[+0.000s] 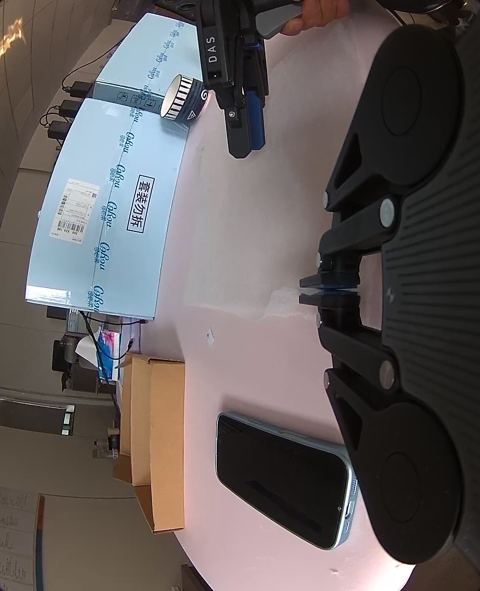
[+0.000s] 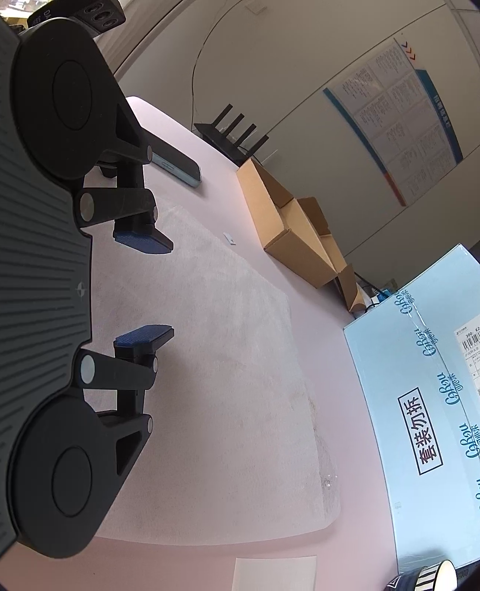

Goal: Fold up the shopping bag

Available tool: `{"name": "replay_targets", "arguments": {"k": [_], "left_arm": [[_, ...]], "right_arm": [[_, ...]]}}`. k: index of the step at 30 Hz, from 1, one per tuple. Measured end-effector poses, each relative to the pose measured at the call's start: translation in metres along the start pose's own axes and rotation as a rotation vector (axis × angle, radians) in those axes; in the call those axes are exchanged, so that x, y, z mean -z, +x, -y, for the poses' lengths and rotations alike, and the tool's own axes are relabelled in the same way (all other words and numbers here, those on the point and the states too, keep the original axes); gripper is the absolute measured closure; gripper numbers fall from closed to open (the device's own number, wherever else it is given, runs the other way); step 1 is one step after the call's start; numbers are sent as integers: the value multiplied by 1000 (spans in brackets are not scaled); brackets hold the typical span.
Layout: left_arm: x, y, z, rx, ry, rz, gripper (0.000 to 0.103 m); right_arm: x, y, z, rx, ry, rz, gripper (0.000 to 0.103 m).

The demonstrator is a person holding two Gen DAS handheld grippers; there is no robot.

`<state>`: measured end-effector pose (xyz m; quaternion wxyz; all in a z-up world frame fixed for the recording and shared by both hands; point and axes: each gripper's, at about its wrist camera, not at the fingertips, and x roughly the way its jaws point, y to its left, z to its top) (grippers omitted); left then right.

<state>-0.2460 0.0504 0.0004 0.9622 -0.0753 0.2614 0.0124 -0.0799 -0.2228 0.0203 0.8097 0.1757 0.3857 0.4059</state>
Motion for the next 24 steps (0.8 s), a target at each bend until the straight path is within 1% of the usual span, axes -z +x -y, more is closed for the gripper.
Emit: {"name": "replay_targets", "arguments": {"k": [1, 3, 4, 6, 8, 9, 12, 15, 17, 20, 22, 24], "left_arm": [[0, 0, 0, 0, -2, 0, 93], [0, -2, -1, 0, -4, -1, 82], [0, -3, -1, -2, -3, 0, 79], [1, -7, -2, -11, 0, 1, 64], [3, -12, -3, -31, 7, 0, 60], [4, -14, -5, -40, 5, -1, 60], [6, -23, -14, -66, -10, 4, 60], [3, -31, -24, -97, -32, 24, 60], [-5, -36, -28, -97, -39, 61, 61], [-19, -36, -20, -39, -14, 114, 60], [-28, -26, -7, 14, 23, 124, 60], [-34, -11, 10, 69, 60, 115, 60]], "right_arm": [[0, -2, 0, -1, 3, 6, 63], [0, -7, 2, -5, 12, 25, 62], [0, -9, 3, -7, 16, 34, 62], [0, -17, 6, -8, 32, 60, 61], [0, -28, 12, 4, 58, 106, 59], [0, -35, 15, 12, 71, 133, 57], [-1, -58, 29, 63, 113, 198, 54], [-2, -79, 48, 135, 170, 216, 53], [-1, -91, 61, 167, 216, 212, 53], [3, -102, 78, 189, 285, 189, 52], [5, -106, 87, 195, 321, 171, 52], [5, -107, 90, 182, 334, 160, 52]]}}
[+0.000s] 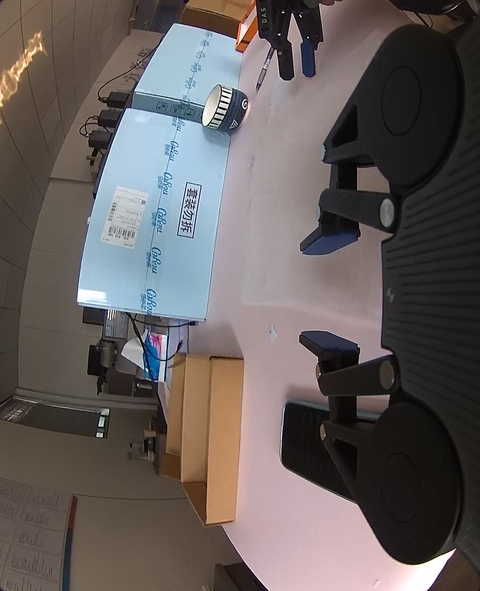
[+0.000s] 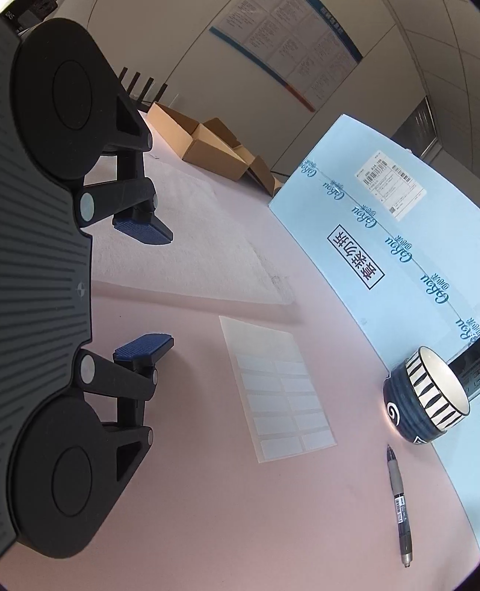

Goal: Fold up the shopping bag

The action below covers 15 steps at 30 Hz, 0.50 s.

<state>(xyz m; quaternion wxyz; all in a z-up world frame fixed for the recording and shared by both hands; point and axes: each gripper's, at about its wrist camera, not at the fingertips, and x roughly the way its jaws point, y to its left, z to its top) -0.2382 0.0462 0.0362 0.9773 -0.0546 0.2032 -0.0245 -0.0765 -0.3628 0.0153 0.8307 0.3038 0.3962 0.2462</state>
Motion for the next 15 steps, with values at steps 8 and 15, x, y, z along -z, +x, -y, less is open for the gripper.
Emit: {"name": "replay_targets", "arguments": {"k": [8, 15], "left_arm": [[6, 52, 48, 42, 107, -44, 60], [16, 69, 30, -23, 33, -116, 60]], "right_arm": [[-21, 29, -7, -38, -4, -166, 52], [-28, 44, -13, -45, -47, -228, 52]]}}
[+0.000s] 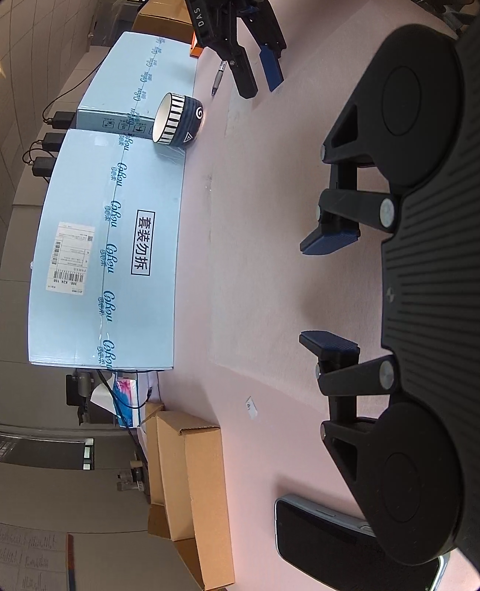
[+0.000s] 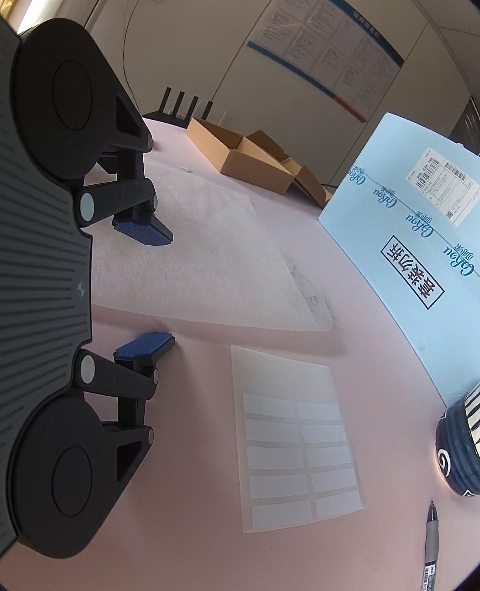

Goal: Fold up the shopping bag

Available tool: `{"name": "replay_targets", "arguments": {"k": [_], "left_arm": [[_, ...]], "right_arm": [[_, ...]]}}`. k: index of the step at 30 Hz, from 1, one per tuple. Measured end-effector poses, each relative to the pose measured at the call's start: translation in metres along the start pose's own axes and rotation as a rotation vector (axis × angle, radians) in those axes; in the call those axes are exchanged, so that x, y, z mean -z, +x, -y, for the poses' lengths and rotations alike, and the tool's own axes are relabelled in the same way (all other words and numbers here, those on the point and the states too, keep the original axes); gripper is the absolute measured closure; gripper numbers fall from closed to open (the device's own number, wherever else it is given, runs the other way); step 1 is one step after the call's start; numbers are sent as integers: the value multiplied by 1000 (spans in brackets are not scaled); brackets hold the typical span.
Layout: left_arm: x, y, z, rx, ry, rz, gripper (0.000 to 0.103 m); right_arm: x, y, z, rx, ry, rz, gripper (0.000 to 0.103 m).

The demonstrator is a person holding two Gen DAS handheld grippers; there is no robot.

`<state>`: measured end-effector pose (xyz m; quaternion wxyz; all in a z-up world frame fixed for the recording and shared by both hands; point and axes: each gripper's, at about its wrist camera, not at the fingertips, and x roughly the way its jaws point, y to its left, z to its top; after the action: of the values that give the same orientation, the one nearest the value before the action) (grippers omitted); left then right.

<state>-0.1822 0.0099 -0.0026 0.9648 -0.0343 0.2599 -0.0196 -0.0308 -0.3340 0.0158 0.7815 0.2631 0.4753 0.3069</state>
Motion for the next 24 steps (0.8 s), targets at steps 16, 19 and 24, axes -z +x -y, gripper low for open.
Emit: {"name": "replay_targets", "arguments": {"k": [16, 19, 24], "left_arm": [[4, -5, 19, 40, 42, 1, 58], [3, -4, 23, 45, 41, -2, 57], [-2, -1, 36, 64, 68, 7, 56]], "right_arm": [[-4, 4, 8, 19, -22, -24, 98], [-2, 2, 11, -3, 10, -11, 101], [3, -3, 11, -50, 21, 35, 102]]}}
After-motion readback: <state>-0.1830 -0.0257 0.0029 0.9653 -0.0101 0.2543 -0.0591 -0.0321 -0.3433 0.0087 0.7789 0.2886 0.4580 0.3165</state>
